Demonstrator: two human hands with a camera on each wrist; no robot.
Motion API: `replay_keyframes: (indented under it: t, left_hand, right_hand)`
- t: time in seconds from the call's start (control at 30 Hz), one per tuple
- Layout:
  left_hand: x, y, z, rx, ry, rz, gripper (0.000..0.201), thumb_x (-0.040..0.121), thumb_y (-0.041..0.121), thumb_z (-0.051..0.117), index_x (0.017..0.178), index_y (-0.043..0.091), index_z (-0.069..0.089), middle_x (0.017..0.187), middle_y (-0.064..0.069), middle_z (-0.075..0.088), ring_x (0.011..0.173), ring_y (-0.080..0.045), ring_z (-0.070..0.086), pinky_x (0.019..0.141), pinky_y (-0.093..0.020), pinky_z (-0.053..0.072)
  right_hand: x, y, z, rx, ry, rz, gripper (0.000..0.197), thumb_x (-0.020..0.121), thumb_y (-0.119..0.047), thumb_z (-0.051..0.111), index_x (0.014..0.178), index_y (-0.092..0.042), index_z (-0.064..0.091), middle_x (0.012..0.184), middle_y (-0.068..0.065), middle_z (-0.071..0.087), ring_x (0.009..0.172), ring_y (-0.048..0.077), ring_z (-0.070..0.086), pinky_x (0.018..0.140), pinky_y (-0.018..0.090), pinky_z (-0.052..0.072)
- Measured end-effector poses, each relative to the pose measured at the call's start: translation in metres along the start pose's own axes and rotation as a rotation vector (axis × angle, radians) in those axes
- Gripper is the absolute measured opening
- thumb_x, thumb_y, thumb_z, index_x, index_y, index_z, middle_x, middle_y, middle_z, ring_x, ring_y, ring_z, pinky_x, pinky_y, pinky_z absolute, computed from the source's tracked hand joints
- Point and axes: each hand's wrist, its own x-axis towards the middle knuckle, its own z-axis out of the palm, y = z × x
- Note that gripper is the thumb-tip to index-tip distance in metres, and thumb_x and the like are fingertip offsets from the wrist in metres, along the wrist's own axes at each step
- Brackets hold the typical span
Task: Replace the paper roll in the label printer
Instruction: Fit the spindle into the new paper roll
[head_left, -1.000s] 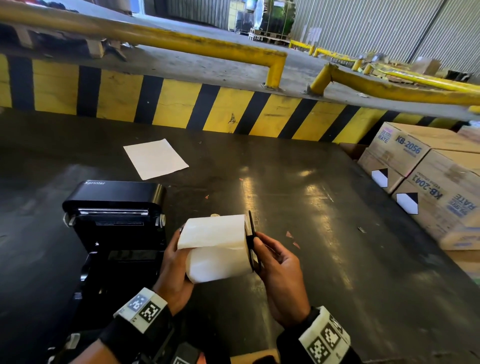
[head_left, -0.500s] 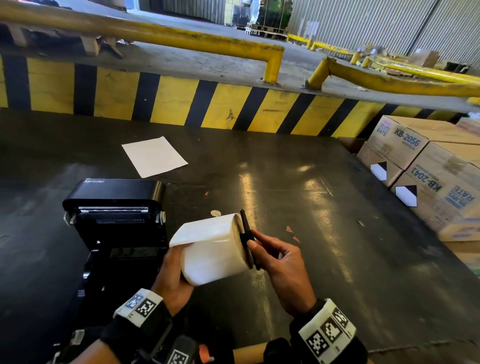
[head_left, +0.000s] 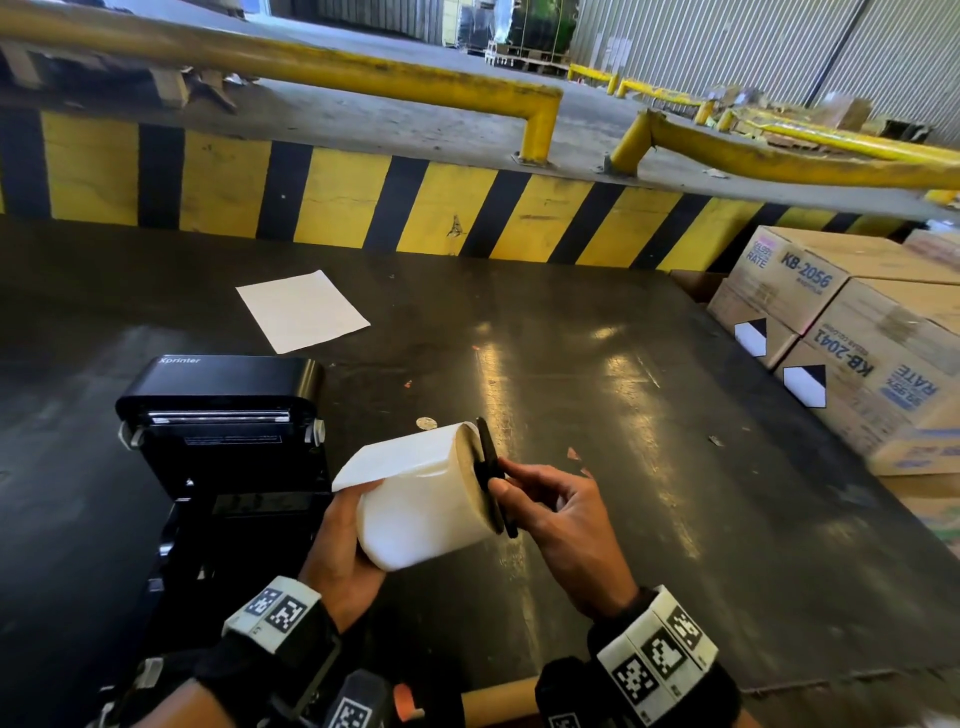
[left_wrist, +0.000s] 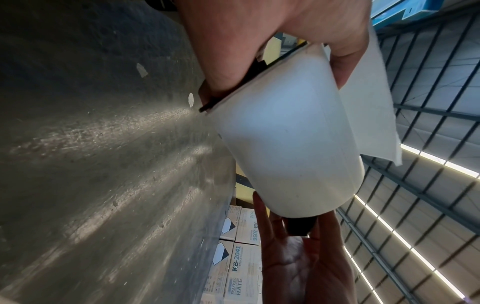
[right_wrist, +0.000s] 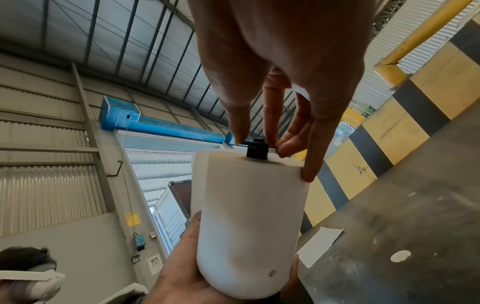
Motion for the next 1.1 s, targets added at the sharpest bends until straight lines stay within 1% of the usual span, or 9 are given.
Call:
replay_keyframes:
  t: [0.1, 0.2, 0.3, 0.37, 0.67, 0.83, 0.9, 1.0, 1.1]
  left_hand:
    - [-0.001, 0.0, 0.001, 0.022, -0.022, 0.025, 0.021, 0.091, 0.023, 0.043, 0.091, 0.021, 0.064, 0.071, 0.0, 0.076, 0.073, -0.02, 0.07, 0.067, -0.039, 0.051]
    - [0.0, -0.002, -0.002, 0.024, -0.033, 0.042, 0.026, 0.074, 0.033, 0.062, 0.096, 0.019, 0.066, 0.081, -0.004, 0.077, 0.077, -0.021, 0.071, 0.062, -0.038, 0.058]
    - [-0.002, -0.002, 0.001, 0.031, -0.024, 0.03, 0.02, 0.082, 0.03, 0.056, 0.095, 0.02, 0.068, 0.088, -0.006, 0.077, 0.079, -0.022, 0.071, 0.067, -0.04, 0.055]
    - [-0.003, 0.001, 0.002, 0.013, 0.008, 0.016, 0.019, 0.09, 0.024, 0.046, 0.091, 0.021, 0.065, 0.075, -0.003, 0.077, 0.079, -0.023, 0.066, 0.069, -0.04, 0.05]
    - [-0.004, -0.001, -0.002, -0.028, 0.048, -0.037, 0.019, 0.088, 0.027, 0.049, 0.093, 0.018, 0.066, 0.072, -0.006, 0.076, 0.087, -0.028, 0.062, 0.072, -0.042, 0.049]
    - [-0.001, 0.001, -0.007, -0.027, 0.012, -0.047, 0.032, 0.076, 0.031, 0.058, 0.103, 0.016, 0.065, 0.083, -0.01, 0.074, 0.084, -0.028, 0.064, 0.059, -0.039, 0.057]
    - [-0.001, 0.001, -0.007, -0.034, -0.008, -0.054, 0.035, 0.074, 0.031, 0.059, 0.104, 0.016, 0.064, 0.079, -0.01, 0.075, 0.083, -0.028, 0.064, 0.056, -0.04, 0.057]
    - [-0.002, 0.002, -0.006, -0.028, -0.039, -0.042, 0.04, 0.068, 0.03, 0.06, 0.106, 0.016, 0.063, 0.079, -0.009, 0.075, 0.084, -0.029, 0.064, 0.056, -0.041, 0.057]
    - [-0.001, 0.0, -0.009, -0.007, -0.009, -0.017, 0.031, 0.074, 0.029, 0.058, 0.102, 0.019, 0.065, 0.079, -0.007, 0.076, 0.086, -0.029, 0.064, 0.064, -0.041, 0.054]
  right_hand:
    - [0.0, -0.002, -0.001, 0.023, -0.02, -0.008, 0.047, 0.071, -0.036, 0.07, 0.111, -0.012, 0.069, 0.098, 0.014, 0.071, 0.083, 0.018, 0.067, 0.062, 0.022, 0.053]
    - [0.002, -0.005, -0.001, 0.046, -0.013, -0.016, 0.041, 0.073, -0.031, 0.07, 0.106, -0.008, 0.07, 0.09, 0.011, 0.074, 0.074, 0.012, 0.068, 0.061, 0.021, 0.053]
    - [0.001, -0.002, -0.004, -0.024, -0.028, -0.036, 0.041, 0.075, -0.033, 0.07, 0.112, -0.014, 0.068, 0.095, 0.011, 0.071, 0.087, 0.018, 0.067, 0.068, 0.025, 0.054]
    - [0.0, -0.002, -0.007, -0.08, -0.06, -0.038, 0.042, 0.077, -0.03, 0.07, 0.117, -0.018, 0.066, 0.101, 0.007, 0.068, 0.093, 0.018, 0.063, 0.072, 0.026, 0.055]
    - [0.002, -0.005, -0.012, -0.156, -0.136, -0.047, 0.038, 0.083, -0.017, 0.069, 0.121, -0.02, 0.064, 0.104, 0.007, 0.066, 0.094, 0.012, 0.061, 0.074, 0.02, 0.054]
    - [0.004, -0.007, -0.014, -0.17, -0.185, -0.059, 0.04, 0.081, -0.013, 0.071, 0.12, -0.018, 0.065, 0.107, 0.002, 0.064, 0.1, 0.015, 0.059, 0.085, 0.033, 0.054]
    - [0.005, -0.008, -0.016, -0.167, -0.21, -0.068, 0.041, 0.08, -0.01, 0.072, 0.12, -0.014, 0.065, 0.109, 0.006, 0.063, 0.102, 0.019, 0.059, 0.086, 0.026, 0.054]
    - [0.008, -0.013, -0.018, -0.226, -0.206, -0.073, 0.039, 0.081, -0.006, 0.069, 0.119, -0.007, 0.064, 0.106, 0.015, 0.065, 0.1, 0.026, 0.061, 0.074, -0.007, 0.037]
    - [0.009, -0.018, -0.016, -0.256, -0.205, -0.055, 0.037, 0.081, -0.012, 0.07, 0.118, -0.014, 0.065, 0.096, 0.006, 0.07, 0.092, 0.021, 0.064, 0.071, -0.009, 0.036]
